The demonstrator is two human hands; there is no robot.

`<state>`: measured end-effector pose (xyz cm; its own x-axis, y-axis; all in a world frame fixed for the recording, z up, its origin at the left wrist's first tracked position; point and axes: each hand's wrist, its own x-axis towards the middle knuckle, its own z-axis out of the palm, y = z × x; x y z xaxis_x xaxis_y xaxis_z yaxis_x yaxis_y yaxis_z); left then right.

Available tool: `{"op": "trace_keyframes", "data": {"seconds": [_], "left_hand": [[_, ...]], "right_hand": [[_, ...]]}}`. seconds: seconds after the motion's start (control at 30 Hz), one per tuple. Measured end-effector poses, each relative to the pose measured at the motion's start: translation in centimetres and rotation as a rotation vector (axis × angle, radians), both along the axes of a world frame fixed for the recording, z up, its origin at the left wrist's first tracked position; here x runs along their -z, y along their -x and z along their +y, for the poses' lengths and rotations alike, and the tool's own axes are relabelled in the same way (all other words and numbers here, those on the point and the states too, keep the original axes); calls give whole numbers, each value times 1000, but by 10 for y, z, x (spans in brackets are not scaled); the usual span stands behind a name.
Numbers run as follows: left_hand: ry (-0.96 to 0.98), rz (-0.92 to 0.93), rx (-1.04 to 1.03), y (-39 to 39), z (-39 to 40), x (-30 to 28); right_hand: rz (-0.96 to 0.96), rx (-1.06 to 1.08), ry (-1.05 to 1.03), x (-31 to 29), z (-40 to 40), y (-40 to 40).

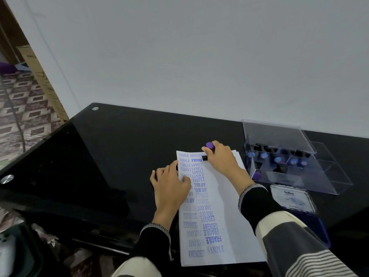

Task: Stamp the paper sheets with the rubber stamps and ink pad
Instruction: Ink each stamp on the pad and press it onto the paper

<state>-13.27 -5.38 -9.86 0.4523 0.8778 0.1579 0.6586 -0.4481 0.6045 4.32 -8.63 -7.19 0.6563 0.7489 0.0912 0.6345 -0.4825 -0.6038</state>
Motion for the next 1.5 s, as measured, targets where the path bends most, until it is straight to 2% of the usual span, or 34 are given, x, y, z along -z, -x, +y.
{"op": "trace_keyframes", "data": {"seconds": [0.13, 0.33, 0.43, 0.53, 0.63, 0.97, 1.13, 1.3, 1.5], "left_hand": [[-3, -5, -3, 0, 0, 1], [-3, -9, 3, 0, 0, 1], [0, -20, 6, 1, 0, 0], [-2, -31, 11, 1, -1, 0], [-4, -24, 11, 1, -1, 0], [-4, -14, 7, -1, 0, 1], [-3, -18, 11, -1, -1, 1], [-34, 20, 27, 0, 0, 1], [-154, 110, 41, 1, -7, 1]], "right_hand": [[24, 5, 14, -1, 1, 0], [47, -1, -70, 4, -11, 7], [242, 87, -271, 1, -19, 6], [467, 320, -493, 4, -30, -1], [598, 454, -578, 10, -33, -7], [592, 458, -595, 9, -35, -3], [578, 329, -624, 2, -45, 10], [583, 160, -682, -8, -84, 25], [447, 111, -588, -27, -157, 22]]}}
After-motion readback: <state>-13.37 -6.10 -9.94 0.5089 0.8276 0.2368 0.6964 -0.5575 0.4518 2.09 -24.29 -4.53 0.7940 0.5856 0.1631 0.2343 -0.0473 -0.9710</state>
